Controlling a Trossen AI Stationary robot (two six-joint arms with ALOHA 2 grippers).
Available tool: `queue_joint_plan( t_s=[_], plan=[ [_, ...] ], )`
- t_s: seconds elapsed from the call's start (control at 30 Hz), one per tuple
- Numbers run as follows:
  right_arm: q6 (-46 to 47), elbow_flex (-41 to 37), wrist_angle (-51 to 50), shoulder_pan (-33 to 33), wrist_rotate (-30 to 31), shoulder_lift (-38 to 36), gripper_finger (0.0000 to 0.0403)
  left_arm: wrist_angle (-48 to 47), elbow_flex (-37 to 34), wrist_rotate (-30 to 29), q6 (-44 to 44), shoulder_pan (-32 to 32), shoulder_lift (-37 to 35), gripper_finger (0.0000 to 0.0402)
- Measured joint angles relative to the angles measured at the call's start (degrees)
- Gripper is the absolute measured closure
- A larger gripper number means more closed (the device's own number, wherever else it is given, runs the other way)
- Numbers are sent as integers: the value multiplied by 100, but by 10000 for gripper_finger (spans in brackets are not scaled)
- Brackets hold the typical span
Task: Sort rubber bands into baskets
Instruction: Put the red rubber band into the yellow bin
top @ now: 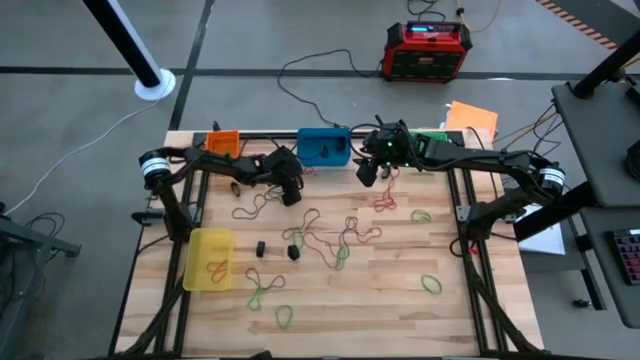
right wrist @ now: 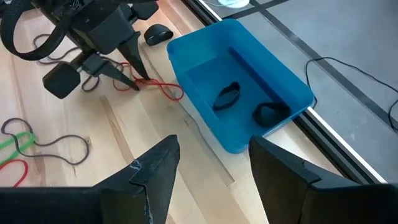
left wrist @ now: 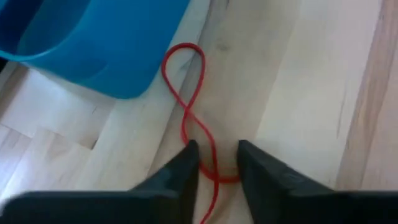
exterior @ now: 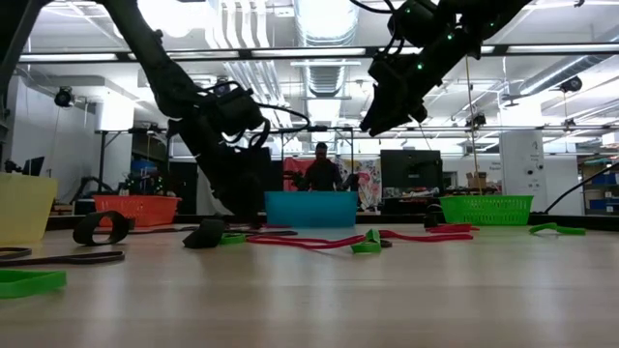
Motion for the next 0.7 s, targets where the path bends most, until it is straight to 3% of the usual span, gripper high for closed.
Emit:
queue_joint_plan(
  t_s=[0.1,0.3,0.7],
  plan=[
    [0,-25,-4,2,0,0,213,46,-4,-74,35,13,-2,389],
    [2,-144,-3,13,-7,0,213,-288,-24,47,27,-32,-291,401],
    [1,-376,24,33,-2,0,213,-1430,-80,241,-157,-680,-2187,402]
  ],
)
